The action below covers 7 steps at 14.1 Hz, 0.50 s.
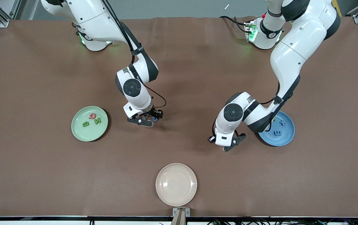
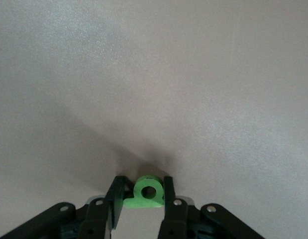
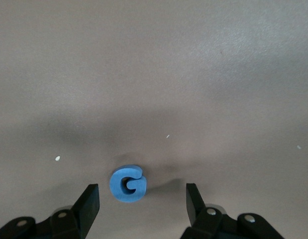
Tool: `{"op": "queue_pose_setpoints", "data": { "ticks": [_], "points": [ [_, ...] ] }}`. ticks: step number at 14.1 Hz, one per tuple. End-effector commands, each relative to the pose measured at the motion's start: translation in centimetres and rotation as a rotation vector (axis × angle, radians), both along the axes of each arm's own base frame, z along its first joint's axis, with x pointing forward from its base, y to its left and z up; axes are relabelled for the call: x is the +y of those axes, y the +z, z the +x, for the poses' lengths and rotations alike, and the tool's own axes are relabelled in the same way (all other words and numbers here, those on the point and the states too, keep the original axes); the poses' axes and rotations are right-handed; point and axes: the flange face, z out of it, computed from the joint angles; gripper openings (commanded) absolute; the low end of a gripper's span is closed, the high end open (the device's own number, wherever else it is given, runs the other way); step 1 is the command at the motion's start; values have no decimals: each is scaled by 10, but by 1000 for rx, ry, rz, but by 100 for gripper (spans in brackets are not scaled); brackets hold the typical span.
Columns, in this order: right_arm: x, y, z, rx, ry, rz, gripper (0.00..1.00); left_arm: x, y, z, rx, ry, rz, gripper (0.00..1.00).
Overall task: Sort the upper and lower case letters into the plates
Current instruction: 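Grasp the green q with the left gripper while the right gripper grasps the G, then drop the q into the blue plate while the right gripper drops G in green plate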
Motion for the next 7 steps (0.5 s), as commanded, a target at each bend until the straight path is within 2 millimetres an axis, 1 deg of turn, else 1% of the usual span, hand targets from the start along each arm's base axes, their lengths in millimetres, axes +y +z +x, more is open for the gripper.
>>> {"op": "queue_pose_setpoints", "data": {
  "ticks": [1,2,3,5,7],
  "points": [
    [5,-11,-3,-10,-12,-10,77,-1,-14,-1,18,17,-3,12],
    [8,-12,-3,-9,-16,-10,76,0,-13,0,17,19,-3,11],
    [11,-13,-3,-11,-24,-10,75,2,-7,2,7,18,-3,11],
    [15,-14,-3,-14,-24,-9,71,12,8,10,-15,19,4,11],
    [15,-14,-2,-15,-24,-8,63,18,29,12,-30,-1,29,11]
  ]
}}
